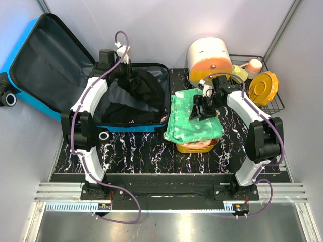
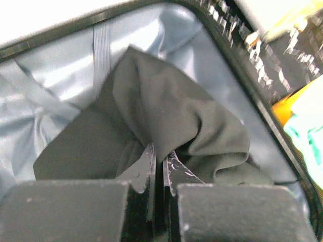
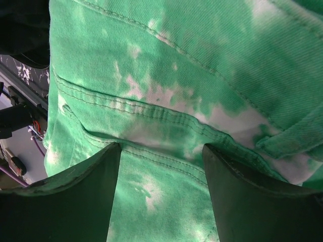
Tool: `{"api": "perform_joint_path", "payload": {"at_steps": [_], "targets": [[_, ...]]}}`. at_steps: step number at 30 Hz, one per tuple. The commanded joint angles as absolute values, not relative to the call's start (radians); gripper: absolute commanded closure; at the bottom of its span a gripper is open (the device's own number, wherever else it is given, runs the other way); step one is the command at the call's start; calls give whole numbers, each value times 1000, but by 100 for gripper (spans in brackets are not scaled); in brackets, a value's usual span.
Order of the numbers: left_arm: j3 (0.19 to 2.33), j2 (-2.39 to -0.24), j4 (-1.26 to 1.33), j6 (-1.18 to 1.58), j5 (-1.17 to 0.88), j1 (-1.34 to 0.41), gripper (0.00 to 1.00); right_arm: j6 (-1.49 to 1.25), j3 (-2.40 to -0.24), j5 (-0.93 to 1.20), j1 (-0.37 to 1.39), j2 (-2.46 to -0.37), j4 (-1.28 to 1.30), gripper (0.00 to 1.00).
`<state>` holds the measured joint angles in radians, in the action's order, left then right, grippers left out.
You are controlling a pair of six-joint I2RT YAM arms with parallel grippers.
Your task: Open, take out, and arrange the luggage
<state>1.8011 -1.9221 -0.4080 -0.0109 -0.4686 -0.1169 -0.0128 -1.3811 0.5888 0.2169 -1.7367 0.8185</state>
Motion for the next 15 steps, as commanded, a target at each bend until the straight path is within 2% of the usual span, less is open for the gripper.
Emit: {"api": "perform_joint_path", "payload": {"at_steps": [1,3,4,5,6,7,8,15], "targets": [[1663,-1861,-403,-164,-436,-112,100,14,-1390,515,221,-1773,788,25],[1625,-1871,-422,-259,-451,-110,100,12,-1385,518,221,-1770,790,24],[1608,-1884,-461,-300,-492,-112,94,11,-1382,520,221,-1770,790,23],[1620,-1902,-498,-345,-511,-110,83,11,-1381,522,221,-1770,790,22],[1640,-1926,-537,-401,-524,-112,61,9,-1379,525,221,-1772,790,22],[1688,-1974,-602,-416,-519,-110,29,11,-1378,525,221,-1770,790,21],[1713,-1997,-629,-429,-514,-110,1,11,-1376,525,221,-1770,795,20],[1768,-2092,-574,-457,-433,-126,1,14,-1394,523,222,-1784,807,16]]}}
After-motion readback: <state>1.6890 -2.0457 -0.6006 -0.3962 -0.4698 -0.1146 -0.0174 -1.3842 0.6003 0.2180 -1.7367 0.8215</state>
